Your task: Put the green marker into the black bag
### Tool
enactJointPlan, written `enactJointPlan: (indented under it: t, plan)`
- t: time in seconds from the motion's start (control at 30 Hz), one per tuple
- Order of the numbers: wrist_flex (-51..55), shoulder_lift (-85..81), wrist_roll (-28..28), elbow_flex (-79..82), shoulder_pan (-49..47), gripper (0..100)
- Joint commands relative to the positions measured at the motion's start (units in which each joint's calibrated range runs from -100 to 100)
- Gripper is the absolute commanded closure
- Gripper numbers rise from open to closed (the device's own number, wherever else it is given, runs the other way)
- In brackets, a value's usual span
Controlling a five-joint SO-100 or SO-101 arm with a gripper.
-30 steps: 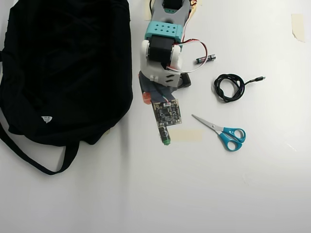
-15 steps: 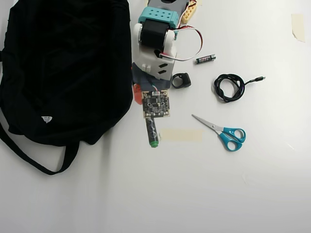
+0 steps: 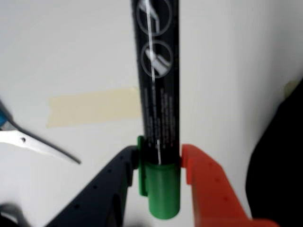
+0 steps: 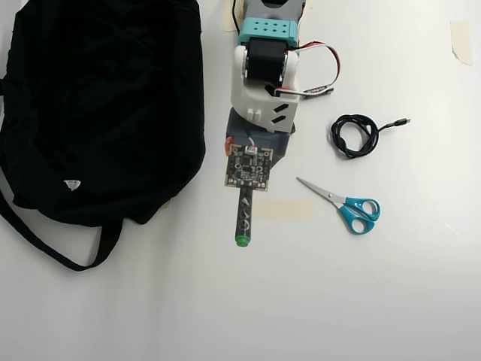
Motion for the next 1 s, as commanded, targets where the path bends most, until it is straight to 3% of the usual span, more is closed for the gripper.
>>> enactJointPlan:
  t: [0.0,0.2,0.47,0.77,0.97]
  plan:
    - [-6.2,-4.3,-0.3,1.4,-0.5,98]
    - [-17.8,-5.6,-0.2,8.6,-0.6,98]
    - [-35.0,-21.1,-0.4,36.5,-0.5,98]
    - [-41.6,-39.3,-0.4,60.0,4.0,98]
    - [-45.9,-45.4,0.1,66.6,9.1,98]
